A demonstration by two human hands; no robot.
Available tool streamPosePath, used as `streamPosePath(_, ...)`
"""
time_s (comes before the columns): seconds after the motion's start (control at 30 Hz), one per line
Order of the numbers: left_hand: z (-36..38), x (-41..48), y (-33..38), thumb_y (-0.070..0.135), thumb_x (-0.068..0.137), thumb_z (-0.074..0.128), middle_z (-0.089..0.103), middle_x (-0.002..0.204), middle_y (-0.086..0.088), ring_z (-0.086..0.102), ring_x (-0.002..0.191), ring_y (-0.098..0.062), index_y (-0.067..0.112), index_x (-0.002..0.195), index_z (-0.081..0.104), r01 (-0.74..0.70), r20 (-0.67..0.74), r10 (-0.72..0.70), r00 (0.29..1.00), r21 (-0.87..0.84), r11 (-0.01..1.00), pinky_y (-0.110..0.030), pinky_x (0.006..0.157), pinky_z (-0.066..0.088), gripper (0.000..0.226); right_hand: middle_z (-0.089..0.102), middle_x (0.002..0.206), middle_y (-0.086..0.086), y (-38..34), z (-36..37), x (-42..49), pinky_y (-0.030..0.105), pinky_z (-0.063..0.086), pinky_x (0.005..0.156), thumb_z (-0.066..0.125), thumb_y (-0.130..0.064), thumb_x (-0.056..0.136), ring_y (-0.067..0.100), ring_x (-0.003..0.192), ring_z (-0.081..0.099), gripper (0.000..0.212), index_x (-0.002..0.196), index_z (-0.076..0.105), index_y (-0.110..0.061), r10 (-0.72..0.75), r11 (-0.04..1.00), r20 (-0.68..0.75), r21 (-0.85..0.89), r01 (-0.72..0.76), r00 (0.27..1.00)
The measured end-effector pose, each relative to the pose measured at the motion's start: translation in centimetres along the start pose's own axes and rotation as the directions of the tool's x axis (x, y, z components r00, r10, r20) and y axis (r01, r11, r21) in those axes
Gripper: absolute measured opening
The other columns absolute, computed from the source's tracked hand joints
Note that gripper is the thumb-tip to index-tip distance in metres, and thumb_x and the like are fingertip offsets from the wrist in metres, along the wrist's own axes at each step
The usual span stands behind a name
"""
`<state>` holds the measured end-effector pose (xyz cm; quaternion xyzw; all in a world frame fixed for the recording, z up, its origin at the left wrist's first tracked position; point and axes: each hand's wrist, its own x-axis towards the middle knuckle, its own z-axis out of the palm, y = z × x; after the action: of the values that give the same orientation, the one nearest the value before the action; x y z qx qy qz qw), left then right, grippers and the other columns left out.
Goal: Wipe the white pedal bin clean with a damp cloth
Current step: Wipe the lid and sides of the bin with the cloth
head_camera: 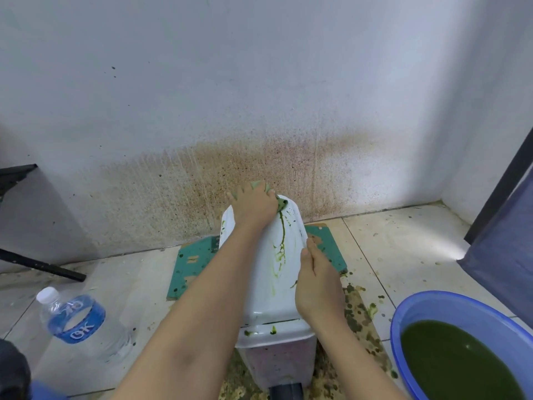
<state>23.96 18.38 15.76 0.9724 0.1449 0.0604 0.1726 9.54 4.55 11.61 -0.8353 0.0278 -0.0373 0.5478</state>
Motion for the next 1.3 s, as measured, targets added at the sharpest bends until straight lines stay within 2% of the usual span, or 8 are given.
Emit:
streamPosePath(0.27, -1.2, -12.6, -3.8, 0.036, 0.105, 0.039, 0.041, 0.154, 0.002, 0.029, 0.145, -0.022, 0.03, 0.151, 0.041, -0.416, -0.025, 0.417, 0.908, -0.148, 0.897, -0.043, 0.121, 0.014, 0.046, 0.042, 0.151, -0.009, 0.2, 0.1, 0.0, 0.037, 0.034, 0.109, 0.024, -0.043, 0.105, 0.015, 0.139, 0.039, 0.05, 0.15, 0.038, -0.026, 0.02, 0.999, -0.025, 0.051, -0.019, 0.999)
streamPosePath(0.37, -2.0, -15.0, -6.7, 0.049, 0.104, 0.032, 0.033, 0.159, 0.008, 0.02, 0.15, -0.014, 0.042, 0.152, 0.034, -0.341, -0.002, 0.343, 0.939, -0.087, 0.936, -0.042, 0.123, -0.002, 0.049, 0.045, 0.15, -0.007, 0.2, 0.2, 0.0, 0.039, 0.036, 0.109, 0.024, -0.042, 0.105, 0.017, 0.137, 0.041, 0.049, 0.148, 0.041, -0.024, 0.044, 0.997, -0.024, 0.061, -0.042, 0.999)
streamPosePath(0.5, -2.3, -9.5, -5.6, 0.039, 0.105, 0.035, 0.041, 0.149, -0.005, 0.033, 0.141, -0.026, 0.031, 0.15, 0.039, -0.188, -0.025, 0.188, 0.982, -0.024, 0.982, -0.049, 0.118, 0.006, 0.046, 0.045, 0.15, -0.006, 0.3, 0.1, -0.1, 0.037, 0.035, 0.108, 0.025, -0.041, 0.105, 0.017, 0.137, 0.041, 0.048, 0.148, 0.041, -0.023, 0.04, 0.997, -0.009, 0.06, -0.039, 0.999)
streamPosePath(0.63, -1.1, -2.5, -2.4, 0.041, 0.106, 0.026, 0.021, 0.164, -0.014, 0.015, 0.151, -0.032, 0.027, 0.157, 0.026, 0.014, -0.004, -0.014, 1.0, 0.025, 1.0, -0.056, 0.122, 0.0, 0.053, 0.044, 0.15, -0.008, 0.3, -0.1, 0.0, 0.037, 0.036, 0.109, 0.025, -0.043, 0.105, 0.016, 0.138, 0.04, 0.049, 0.148, 0.04, -0.024, 0.027, 0.997, -0.006, 0.074, -0.027, 1.0)
streamPosePath(0.87, 0.0, -7.4, -0.2, 0.038, 0.107, 0.032, 0.022, 0.165, -0.008, 0.013, 0.153, -0.026, 0.03, 0.156, 0.031, -0.312, 0.073, 0.315, 0.946, -0.051, 0.949, -0.045, 0.123, 0.003, 0.049, 0.055, 0.095, -0.006, 0.0, 0.0, -0.3, 0.035, 0.043, 0.077, 0.018, -0.057, 0.1, 0.02, 0.092, 0.055, 0.045, 0.095, 0.051, -0.026, 0.089, 0.988, -0.046, 0.131, -0.082, 0.995)
streamPosePath(0.97, -0.9, -14.4, -2.6, 0.04, 0.106, 0.033, 0.021, 0.165, 0.0, 0.011, 0.154, -0.019, 0.035, 0.155, 0.031, -0.413, 0.05, 0.421, 0.906, -0.113, 0.903, -0.038, 0.124, 0.003, 0.049, 0.063, 0.114, -0.002, -0.1, -0.2, -0.3, 0.039, 0.046, 0.094, 0.02, -0.054, 0.101, 0.019, 0.11, 0.056, 0.054, 0.116, 0.062, -0.024, 0.057, 0.986, -0.022, 0.159, -0.053, 0.998)
streamPosePath(1.13, -3.1, -21.4, -8.0, 0.062, 0.099, 0.016, 0.017, 0.16, 0.021, 0.005, 0.152, -0.001, 0.054, 0.151, 0.023, -0.372, 0.028, 0.378, 0.925, -0.122, 0.92, -0.034, 0.126, -0.001, 0.054, 0.044, 0.15, -0.006, 0.3, -0.4, -0.1, 0.042, 0.032, 0.115, 0.024, -0.048, 0.104, 0.017, 0.139, 0.039, 0.053, 0.149, 0.04, -0.024, 0.028, 0.988, 0.065, 0.147, -0.037, 0.997)
streamPosePath(1.3, -2.9, -11.7, -6.2, 0.034, 0.107, 0.033, 0.033, 0.156, -0.012, 0.032, 0.142, -0.032, 0.025, 0.153, 0.035, -0.112, 0.008, 0.113, 0.994, -0.108, 0.988, -0.05, 0.118, 0.024, 0.047, 0.04, 0.152, -0.009, 0.6, -0.4, 0.0, 0.039, 0.03, 0.116, 0.026, -0.045, 0.105, 0.015, 0.141, 0.035, 0.051, 0.15, 0.036, -0.025, 0.024, 0.984, 0.095, 0.175, -0.041, 0.995)
